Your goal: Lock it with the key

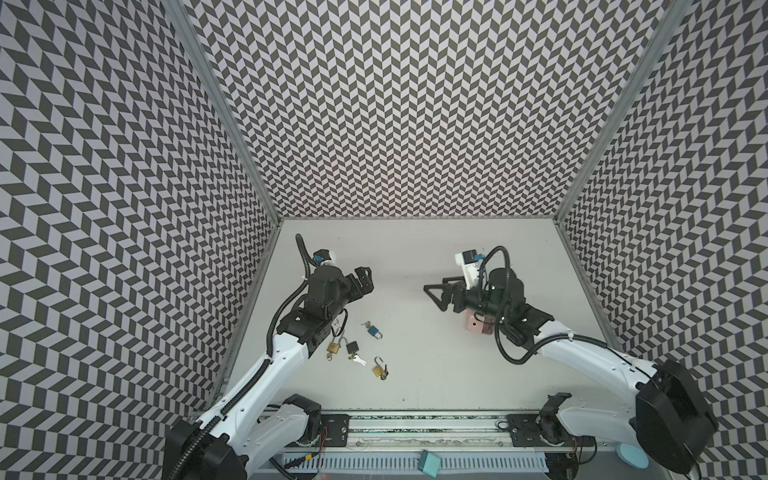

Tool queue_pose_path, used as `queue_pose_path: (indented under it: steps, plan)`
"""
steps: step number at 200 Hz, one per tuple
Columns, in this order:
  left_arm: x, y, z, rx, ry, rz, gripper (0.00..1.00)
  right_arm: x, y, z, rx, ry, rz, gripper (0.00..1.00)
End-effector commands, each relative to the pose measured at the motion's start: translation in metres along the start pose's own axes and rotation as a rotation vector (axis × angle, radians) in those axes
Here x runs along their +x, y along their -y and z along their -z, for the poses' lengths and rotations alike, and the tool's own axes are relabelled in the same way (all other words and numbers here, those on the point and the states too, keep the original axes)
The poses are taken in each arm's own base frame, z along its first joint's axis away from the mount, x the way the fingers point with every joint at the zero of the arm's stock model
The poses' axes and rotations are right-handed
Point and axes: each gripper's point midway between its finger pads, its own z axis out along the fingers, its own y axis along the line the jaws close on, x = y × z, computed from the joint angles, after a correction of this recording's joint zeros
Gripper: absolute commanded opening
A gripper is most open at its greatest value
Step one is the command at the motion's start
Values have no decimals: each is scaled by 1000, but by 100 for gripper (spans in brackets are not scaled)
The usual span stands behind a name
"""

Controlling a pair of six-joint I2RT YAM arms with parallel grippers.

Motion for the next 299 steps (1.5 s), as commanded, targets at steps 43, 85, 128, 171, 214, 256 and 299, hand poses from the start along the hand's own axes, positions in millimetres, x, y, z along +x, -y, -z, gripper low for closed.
queue_pose_path:
  steps: [43, 85, 128, 171, 214, 256, 299]
  plan:
    - [1, -68, 15, -46, -56, 192, 100, 96, -29, -70, 95, -332, 378, 79]
    - [-8, -96, 34, -83, -16, 222, 100, 131, -27, -110, 170, -502, 498, 67]
    - [-13, -107, 42, -90, 5, 225, 100, 147, -18, -141, 243, -599, 536, 60]
    - [-12, -105, 41, -75, -2, 226, 100, 156, -6, -161, 300, -639, 557, 52]
    - [-11, -103, 37, -58, -17, 231, 100, 160, -5, -174, 297, -658, 556, 49]
    - [-12, -104, 37, -62, -11, 221, 100, 168, -7, -183, 276, -693, 558, 44]
    - [-9, -104, 37, -56, -19, 217, 99, 175, 1, -184, 297, -714, 571, 37]
